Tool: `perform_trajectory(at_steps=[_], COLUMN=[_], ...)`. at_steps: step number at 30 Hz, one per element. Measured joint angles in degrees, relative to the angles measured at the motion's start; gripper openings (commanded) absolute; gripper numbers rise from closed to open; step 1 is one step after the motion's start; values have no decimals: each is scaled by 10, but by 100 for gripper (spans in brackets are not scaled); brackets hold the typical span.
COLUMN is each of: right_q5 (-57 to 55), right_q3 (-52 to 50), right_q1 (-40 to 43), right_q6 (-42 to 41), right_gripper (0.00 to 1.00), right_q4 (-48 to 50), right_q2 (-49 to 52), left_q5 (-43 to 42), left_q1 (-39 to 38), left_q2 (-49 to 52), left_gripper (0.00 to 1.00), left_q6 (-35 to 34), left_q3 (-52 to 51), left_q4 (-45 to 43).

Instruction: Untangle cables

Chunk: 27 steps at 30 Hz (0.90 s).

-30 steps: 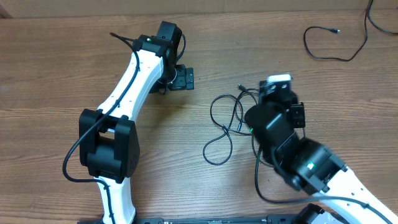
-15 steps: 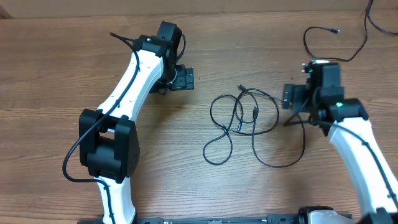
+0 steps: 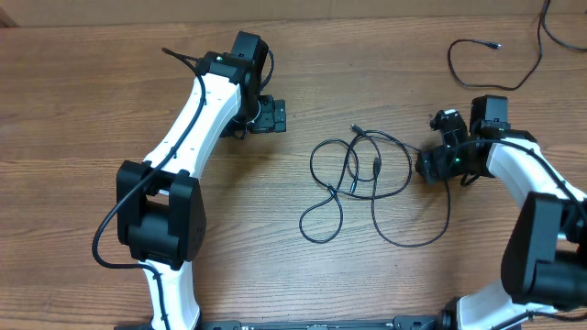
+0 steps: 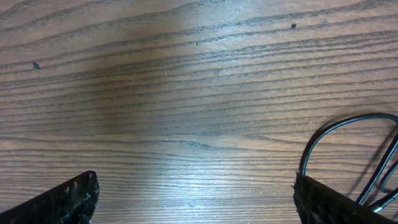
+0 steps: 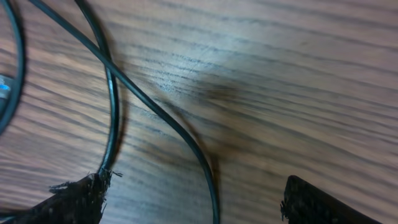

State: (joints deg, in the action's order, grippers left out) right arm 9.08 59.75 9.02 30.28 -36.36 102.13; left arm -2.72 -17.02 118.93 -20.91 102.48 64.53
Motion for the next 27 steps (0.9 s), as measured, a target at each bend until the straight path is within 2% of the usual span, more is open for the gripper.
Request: perform_trajectory(at_steps=[2, 9, 22, 27], right_q5=[-1, -5, -1, 6], right_q3=[0, 0, 0, 1], right_q1=[0, 0, 0, 0], right_q6=[11, 37, 42, 44], right_gripper=[86, 61, 59, 54], right_q4=[7, 23, 24, 32], right_q2=[14, 17, 18, 31], left_q5=[0, 0, 0, 0], left_q1=[0, 0, 0, 0], left_q2=[0, 0, 0, 0], left_gripper=[100, 100, 100, 100], left_q6=[0, 0, 0, 0], left_q3=[0, 0, 0, 0], left_q4=[0, 0, 0, 0])
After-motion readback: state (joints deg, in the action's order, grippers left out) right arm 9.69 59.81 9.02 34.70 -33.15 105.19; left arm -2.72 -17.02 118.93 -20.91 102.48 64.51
